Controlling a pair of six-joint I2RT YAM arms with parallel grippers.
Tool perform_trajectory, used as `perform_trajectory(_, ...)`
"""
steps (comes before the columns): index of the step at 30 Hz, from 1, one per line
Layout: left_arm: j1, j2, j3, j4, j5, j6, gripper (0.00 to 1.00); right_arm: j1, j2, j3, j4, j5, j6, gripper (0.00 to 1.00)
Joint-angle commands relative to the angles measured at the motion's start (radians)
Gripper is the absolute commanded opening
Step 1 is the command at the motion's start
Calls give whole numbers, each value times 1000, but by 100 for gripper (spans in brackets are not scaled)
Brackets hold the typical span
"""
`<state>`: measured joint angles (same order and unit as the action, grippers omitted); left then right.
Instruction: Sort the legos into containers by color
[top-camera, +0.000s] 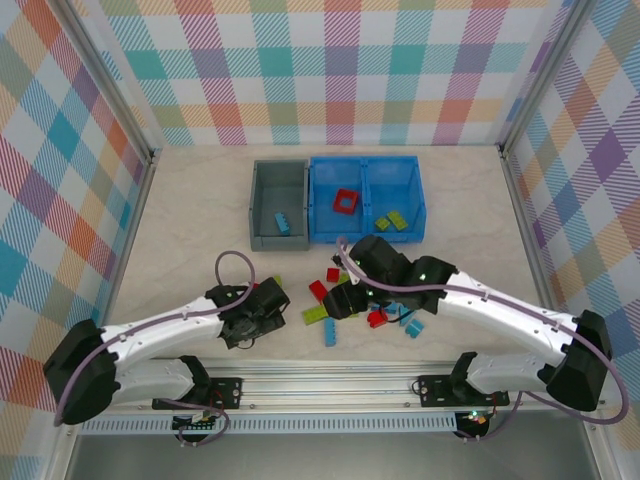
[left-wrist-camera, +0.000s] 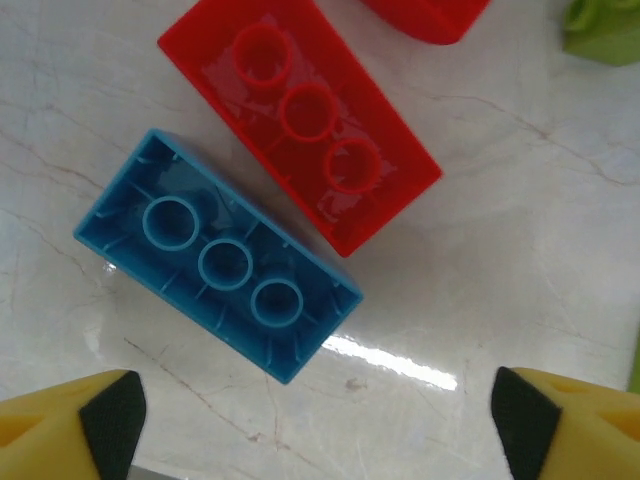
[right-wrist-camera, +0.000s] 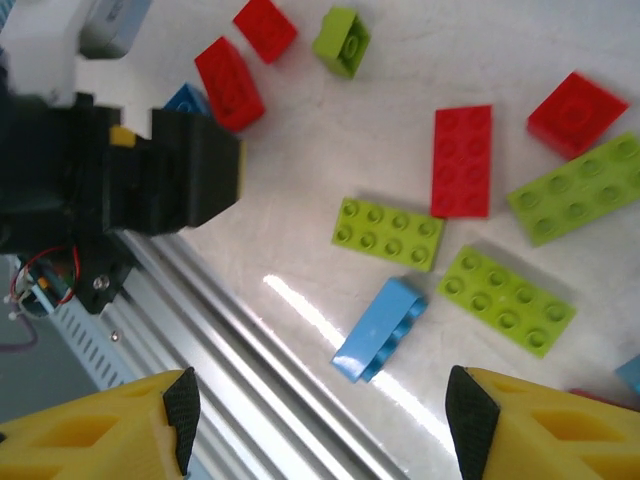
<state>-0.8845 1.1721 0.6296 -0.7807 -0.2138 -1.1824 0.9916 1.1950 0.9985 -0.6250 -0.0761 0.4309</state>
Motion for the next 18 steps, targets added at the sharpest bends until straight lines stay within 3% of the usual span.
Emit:
perform_trajectory(1,21,-1,-31,15,13,-15,99,29,-44,-24,65,37,73,68)
perform_trajectory(5,40,-43,-100,111,12,-72,96,39,-48,-21,68,50,80,68)
perform_trajectory(13,131,7,-93,151,-8,-45,88,46,-23,10,64,29,68,68)
perform_trajectory(18,157,2,-95,114,-52,-51,78,57,-18,3,102,-142,7,67)
